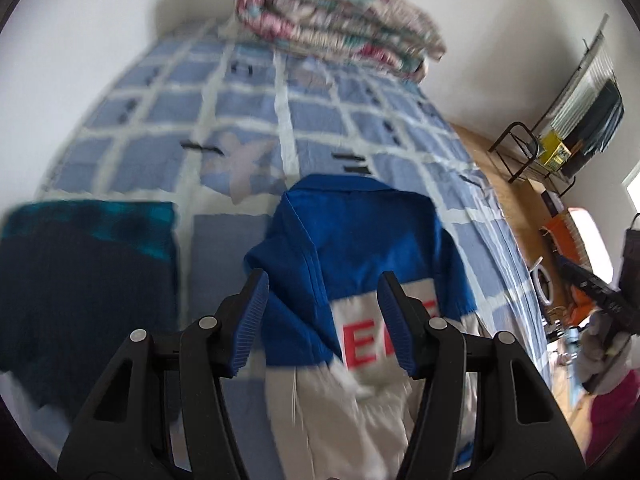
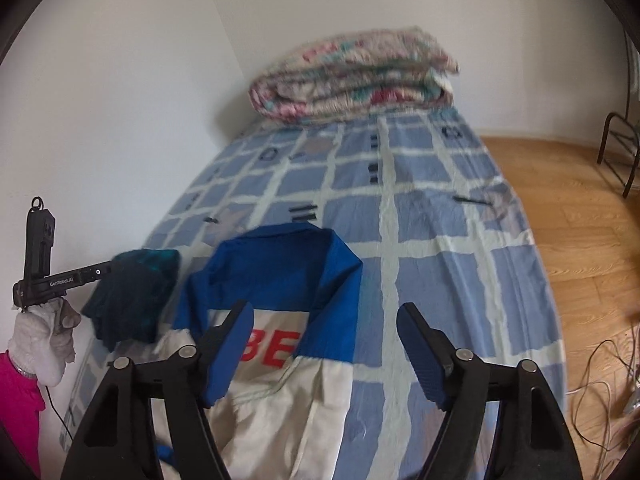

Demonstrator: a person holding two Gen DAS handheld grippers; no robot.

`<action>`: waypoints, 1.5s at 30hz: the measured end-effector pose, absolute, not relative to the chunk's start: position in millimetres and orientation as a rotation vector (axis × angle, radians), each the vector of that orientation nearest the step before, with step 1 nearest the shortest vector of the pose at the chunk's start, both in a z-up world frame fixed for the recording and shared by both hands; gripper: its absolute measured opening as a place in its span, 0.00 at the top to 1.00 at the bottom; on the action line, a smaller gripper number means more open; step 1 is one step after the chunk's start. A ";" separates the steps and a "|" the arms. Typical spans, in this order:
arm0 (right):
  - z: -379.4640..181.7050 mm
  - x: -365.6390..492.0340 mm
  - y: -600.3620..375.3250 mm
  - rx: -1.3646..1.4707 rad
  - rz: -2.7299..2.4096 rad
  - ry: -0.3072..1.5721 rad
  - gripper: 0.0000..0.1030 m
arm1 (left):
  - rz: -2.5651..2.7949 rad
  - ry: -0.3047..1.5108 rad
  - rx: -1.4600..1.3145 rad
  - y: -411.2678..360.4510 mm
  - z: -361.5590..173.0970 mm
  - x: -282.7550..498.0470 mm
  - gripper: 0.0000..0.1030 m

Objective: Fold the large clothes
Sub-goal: 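Move both grippers to the blue collar and grasp it, then lift the collar with both grippers and flip the jacket over onto the bed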

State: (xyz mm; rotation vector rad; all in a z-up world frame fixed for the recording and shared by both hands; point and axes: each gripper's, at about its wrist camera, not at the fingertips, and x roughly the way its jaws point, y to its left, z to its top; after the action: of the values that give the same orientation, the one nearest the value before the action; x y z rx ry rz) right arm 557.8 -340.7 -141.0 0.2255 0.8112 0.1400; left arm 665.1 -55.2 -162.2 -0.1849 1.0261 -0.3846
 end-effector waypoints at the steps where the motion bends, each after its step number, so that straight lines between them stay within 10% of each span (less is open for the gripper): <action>1: -152.6 572.5 -340.4 0.219 0.134 0.825 0.26 | -0.383 1.037 -0.193 -55.6 -173.0 676.0 0.44; 19: -251.9 724.7 -311.4 0.230 0.148 0.925 0.27 | -0.299 1.097 -0.164 -102.9 -290.0 786.0 0.55; 20: -257.3 727.3 -307.7 0.226 0.151 0.942 0.30 | -0.286 1.085 -0.147 -104.8 -291.1 785.0 0.61; 22: -266.5 732.0 -298.8 0.192 0.143 0.979 0.74 | -0.293 1.073 -0.170 -103.3 -293.1 784.4 0.85; 25: -266.7 728.7 -292.5 0.159 0.106 0.967 0.98 | -0.299 1.050 -0.192 -102.1 -288.2 780.7 0.91; 45: -101.5 567.2 -286.5 0.193 0.166 0.732 1.00 | -0.389 0.818 -0.262 -88.5 -116.0 614.4 0.94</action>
State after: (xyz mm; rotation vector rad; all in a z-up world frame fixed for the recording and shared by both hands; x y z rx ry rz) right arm 567.2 -286.5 -101.5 0.1925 0.7323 0.1660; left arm 614.4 -88.5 -116.0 -0.2619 0.8182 -0.3889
